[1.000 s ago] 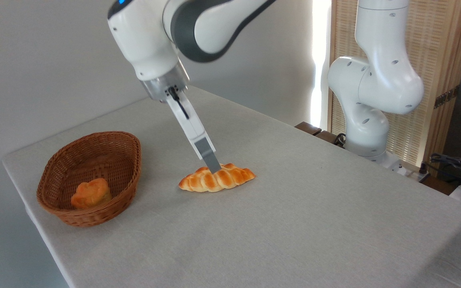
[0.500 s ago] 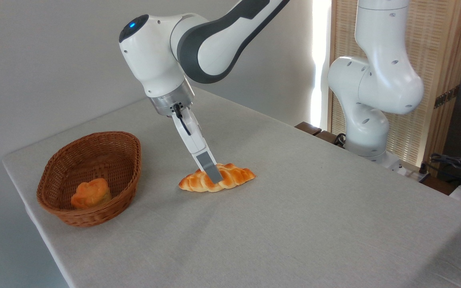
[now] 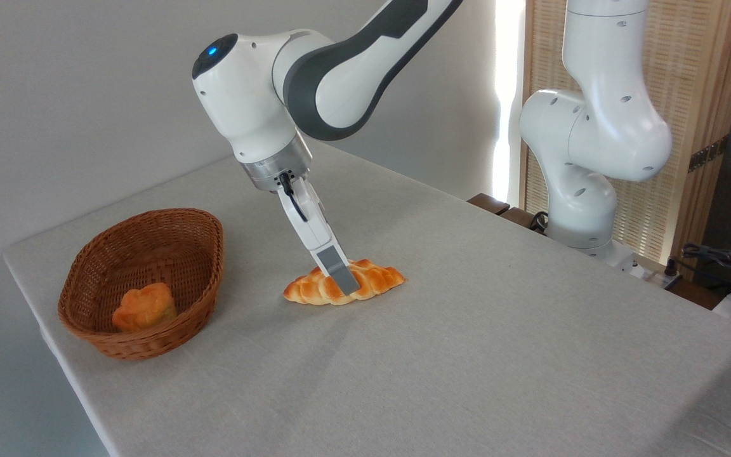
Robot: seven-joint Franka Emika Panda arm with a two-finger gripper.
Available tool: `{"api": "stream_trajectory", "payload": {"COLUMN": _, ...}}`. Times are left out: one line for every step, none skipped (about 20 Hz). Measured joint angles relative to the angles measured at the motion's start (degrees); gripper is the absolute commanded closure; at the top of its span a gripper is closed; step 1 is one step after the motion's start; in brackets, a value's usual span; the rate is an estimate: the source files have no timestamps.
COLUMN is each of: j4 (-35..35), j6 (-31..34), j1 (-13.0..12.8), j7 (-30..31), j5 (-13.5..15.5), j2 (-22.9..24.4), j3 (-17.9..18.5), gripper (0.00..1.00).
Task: Put bread into the basket
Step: 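Close the gripper around the middle of the braided bread roll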
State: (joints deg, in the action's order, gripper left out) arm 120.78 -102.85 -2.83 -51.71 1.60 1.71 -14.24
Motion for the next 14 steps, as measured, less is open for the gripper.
{"api": "stream_trajectory", "payload": {"j4": 0.01, "j6": -0.01, "j1": 0.00, "j7": 0.00, "j5": 0.00, "j2": -0.08, "j3": 0.00, "gripper": 0.00}}
{"api": "stream_trajectory", "payload": {"j4": 0.03, "j6": -0.01, "j1": 0.00, "j7": 0.00, "j5": -0.01, "j2": -0.23, "j3": 0.00, "gripper": 0.00}}
{"api": "stream_trajectory", "payload": {"j4": 0.03, "j6": -0.01, "j1": 0.00, "j7": -0.01, "j5": -0.01, "j2": -0.36, "j3": 0.00, "gripper": 0.00}}
{"api": "stream_trajectory", "payload": {"j4": 0.03, "j6": -0.02, "j1": 0.00, "j7": -0.02, "j5": -0.02, "j2": -0.42, "j3": 0.00, "gripper": 0.03}}
{"api": "stream_trajectory", "payload": {"j4": 0.03, "j6": -0.04, "j1": 0.00, "j7": -0.02, "j5": -0.03, "j2": -0.51, "j3": 0.00, "gripper": 0.06}}
{"api": "stream_trajectory", "payload": {"j4": 0.03, "j6": -0.14, "j1": 0.00, "j7": -0.03, "j5": -0.03, "j2": -0.56, "j3": 0.00, "gripper": 0.14}}
{"api": "stream_trajectory", "payload": {"j4": 0.09, "j6": -0.55, "j1": 0.00, "j7": -0.03, "j5": -0.03, "j2": -0.63, "j3": 0.00, "gripper": 0.18}}
{"api": "stream_trajectory", "payload": {"j4": 0.18, "j6": -1.00, "j1": 0.00, "j7": -0.03, "j5": -0.03, "j2": -0.68, "j3": 0.00, "gripper": 0.25}}
{"api": "stream_trajectory", "payload": {"j4": 0.38, "j6": -1.80, "j1": 0.00, "j7": -0.03, "j5": -0.04, "j2": -0.74, "j3": 0.00, "gripper": 0.31}}
{"api": "stream_trajectory", "payload": {"j4": 0.52, "j6": -2.32, "j1": 0.01, "j7": -0.03, "j5": -0.04, "j2": -0.80, "j3": 0.00, "gripper": 0.42}}
{"api": "stream_trajectory", "payload": {"j4": 0.72, "j6": -3.17, "j1": 0.01, "j7": -0.03, "j5": -0.04, "j2": -0.91, "j3": 0.00, "gripper": 0.48}}
{"api": "stream_trajectory", "payload": {"j4": 0.83, "j6": -3.68, "j1": 0.01, "j7": -0.03, "j5": -0.04, "j2": -0.99, "j3": 0.00, "gripper": 0.61}}
{"api": "stream_trajectory", "payload": {"j4": 0.97, "j6": -4.41, "j1": 0.01, "j7": -0.03, "j5": -0.04, "j2": -1.13, "j3": 0.00, "gripper": 0.65}}
{"api": "stream_trajectory", "payload": {"j4": 1.03, "j6": -4.73, "j1": 0.01, "j7": -0.03, "j5": -0.04, "j2": -1.21, "j3": 0.00, "gripper": 0.69}}
